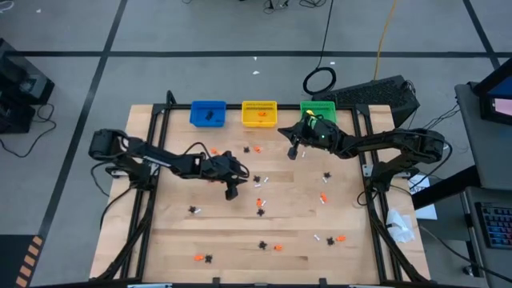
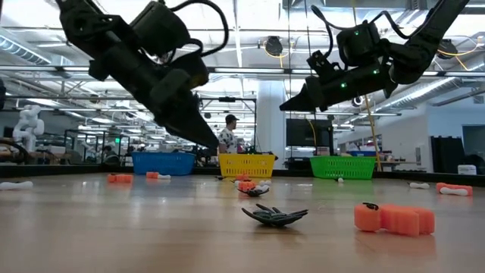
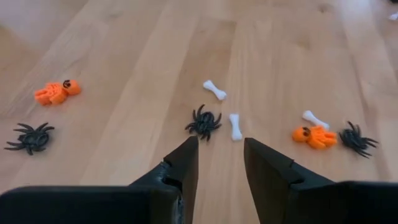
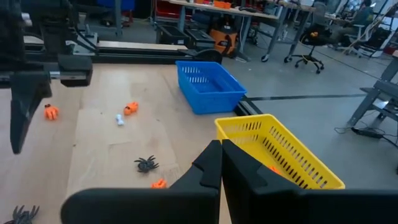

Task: Sort Halloween decoration
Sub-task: Put the white bone toy into the green bin

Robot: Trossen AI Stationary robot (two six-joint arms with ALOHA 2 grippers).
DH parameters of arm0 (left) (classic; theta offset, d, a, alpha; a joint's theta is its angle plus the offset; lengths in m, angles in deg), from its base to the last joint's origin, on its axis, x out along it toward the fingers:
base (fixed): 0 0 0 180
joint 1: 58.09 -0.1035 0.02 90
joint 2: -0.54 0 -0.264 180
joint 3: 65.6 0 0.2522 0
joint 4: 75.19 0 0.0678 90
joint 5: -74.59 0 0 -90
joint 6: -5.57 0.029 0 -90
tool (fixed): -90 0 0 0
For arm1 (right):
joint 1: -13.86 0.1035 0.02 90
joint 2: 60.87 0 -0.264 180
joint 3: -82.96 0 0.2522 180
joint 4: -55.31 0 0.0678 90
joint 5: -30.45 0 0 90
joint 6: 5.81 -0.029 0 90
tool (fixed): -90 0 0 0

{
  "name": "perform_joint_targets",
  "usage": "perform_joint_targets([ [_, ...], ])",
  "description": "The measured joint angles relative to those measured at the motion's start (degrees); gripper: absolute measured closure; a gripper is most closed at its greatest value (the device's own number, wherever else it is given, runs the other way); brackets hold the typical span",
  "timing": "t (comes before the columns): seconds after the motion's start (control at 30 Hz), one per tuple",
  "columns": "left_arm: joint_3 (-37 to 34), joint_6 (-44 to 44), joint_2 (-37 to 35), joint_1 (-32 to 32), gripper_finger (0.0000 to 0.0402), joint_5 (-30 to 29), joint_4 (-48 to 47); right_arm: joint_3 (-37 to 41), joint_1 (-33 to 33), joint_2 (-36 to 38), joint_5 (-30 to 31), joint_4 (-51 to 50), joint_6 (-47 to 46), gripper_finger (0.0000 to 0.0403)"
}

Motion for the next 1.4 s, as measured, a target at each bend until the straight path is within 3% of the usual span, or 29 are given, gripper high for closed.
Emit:
perform_joint_targets([
  [0.47, 2.9, -1.4, 7.9, 2.6, 0.0281, -1.0, 6.0, 0.0, 0.0, 0.0, -0.1, -4.4, -2.5, 0.0403],
  [0.9, 9.8, -1.3, 16.9, 3.3, 0.0281, -2.3, 3.5, 0.0, 0.0, 0.0, 0.0, -3.6, -2.3, 0.0403],
  [1.13, 10.9, -2.6, 18.0, 4.2, 0.0281, -8.8, 0.4, 0.0, 0.0, 0.0, 0.0, -2.6, -1.2, 0.0403],
  [1.4, 11.0, -2.9, 18.9, 4.2, 0.0282, -8.6, 0.5, 0.0, 0.0, 0.0, 0.0, -2.3, -1.2, 0.0403],
])
